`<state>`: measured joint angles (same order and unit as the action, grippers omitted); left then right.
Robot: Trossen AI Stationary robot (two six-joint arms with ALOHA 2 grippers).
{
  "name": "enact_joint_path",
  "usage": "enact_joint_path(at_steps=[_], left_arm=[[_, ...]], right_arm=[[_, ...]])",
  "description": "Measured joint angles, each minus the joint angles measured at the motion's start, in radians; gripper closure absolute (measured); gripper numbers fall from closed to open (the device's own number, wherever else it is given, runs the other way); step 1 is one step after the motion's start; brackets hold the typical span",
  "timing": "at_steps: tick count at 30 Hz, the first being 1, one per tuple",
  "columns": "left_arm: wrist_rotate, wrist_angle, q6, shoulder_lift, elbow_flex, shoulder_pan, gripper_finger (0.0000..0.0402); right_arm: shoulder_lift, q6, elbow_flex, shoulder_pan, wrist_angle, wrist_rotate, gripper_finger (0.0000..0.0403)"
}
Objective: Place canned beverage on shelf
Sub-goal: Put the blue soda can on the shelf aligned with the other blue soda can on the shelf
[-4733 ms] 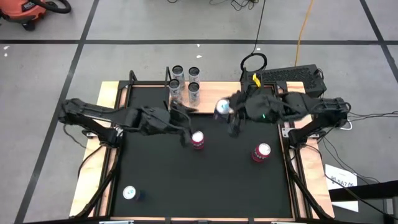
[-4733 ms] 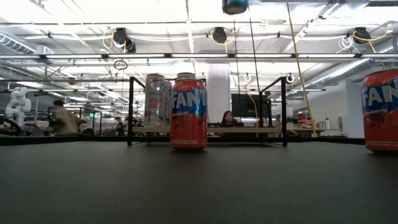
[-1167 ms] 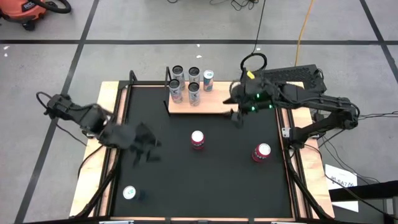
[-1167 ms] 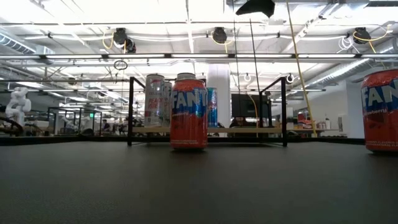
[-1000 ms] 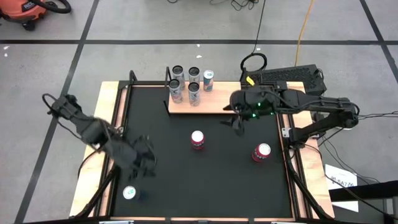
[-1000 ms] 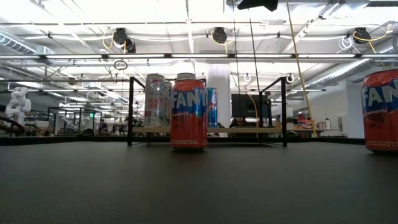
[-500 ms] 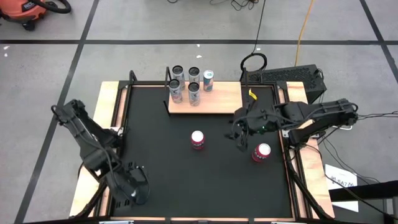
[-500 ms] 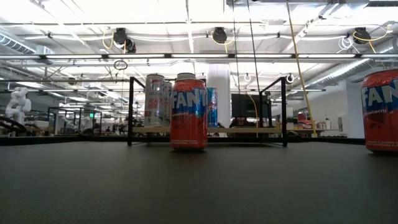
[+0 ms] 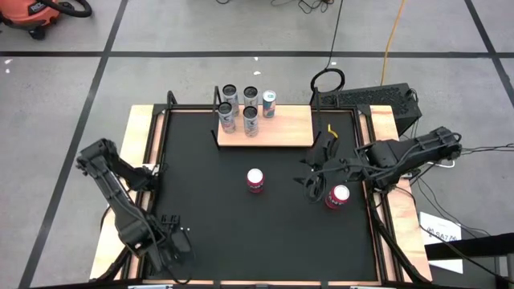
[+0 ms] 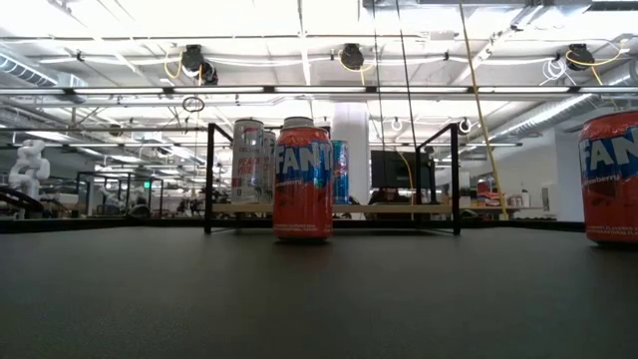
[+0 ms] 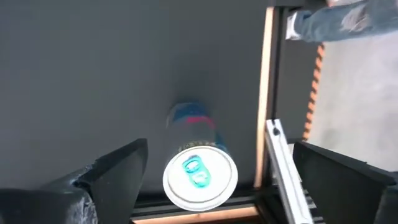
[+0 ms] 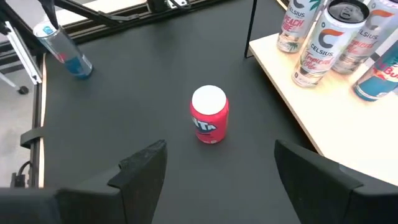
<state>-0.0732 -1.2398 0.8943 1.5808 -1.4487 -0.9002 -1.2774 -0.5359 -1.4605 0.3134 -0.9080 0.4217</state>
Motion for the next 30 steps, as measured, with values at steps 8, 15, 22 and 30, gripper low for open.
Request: enact_joint_path(at_steps=[8,15,22,30], left_arm=[[0.002,-0.007,0.019,-0.002,0.073,-0.043,0.0004],[0.023,0.058,0.042,-0.007,0.135,-0.072,0.0004],[0.084,0.049,0.041,-0.007,0.164,-0.075,0.0035],[0.044,0.079,0.015,-0.007,0.213,-0.077,0.0098]], right_arm=[[0.0,-0.002,0.0,0.004,0.0,0.001,0.012],[0.0,-0.002,0.0,0.004,0.001,0.001,0.0119],[0.0,-0.002,0.0,0.004,0.006,0.001,0.0119],[0.0,-0.003,0.0,0.003,0.008,0.001,0.0119]])
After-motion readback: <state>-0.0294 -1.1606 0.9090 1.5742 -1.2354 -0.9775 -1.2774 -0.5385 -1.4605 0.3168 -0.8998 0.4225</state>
